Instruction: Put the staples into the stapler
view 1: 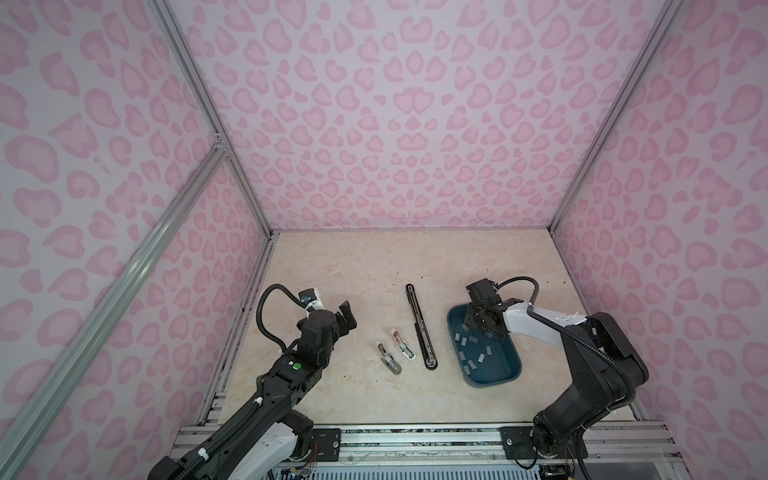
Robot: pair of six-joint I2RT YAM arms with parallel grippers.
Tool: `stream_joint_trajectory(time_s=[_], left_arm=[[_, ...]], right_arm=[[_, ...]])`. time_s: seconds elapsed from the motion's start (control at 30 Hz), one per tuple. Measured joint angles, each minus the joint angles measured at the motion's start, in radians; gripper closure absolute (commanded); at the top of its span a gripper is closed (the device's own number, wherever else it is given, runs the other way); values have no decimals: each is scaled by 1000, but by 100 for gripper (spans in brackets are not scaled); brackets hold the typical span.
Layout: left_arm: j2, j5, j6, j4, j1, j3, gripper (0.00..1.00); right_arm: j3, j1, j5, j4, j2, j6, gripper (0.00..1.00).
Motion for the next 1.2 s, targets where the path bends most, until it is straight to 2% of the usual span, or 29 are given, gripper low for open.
stream_joint_trajectory(time_s=[0.3, 0.63, 0.9, 1.2], left_arm=[[-11, -6, 0, 0, 0, -2, 3], [2, -5, 0, 0, 0, -2, 3], [22, -2, 0, 0, 0, -1, 3], [18, -2, -1, 0, 0, -1, 3]], right_arm=[[-33, 7, -19, -1, -45, -3, 67], [-53, 37, 8, -11, -55, -11, 66], [-23, 43, 25, 22, -11, -18, 68], [-17, 43, 34, 21, -4, -19, 77]])
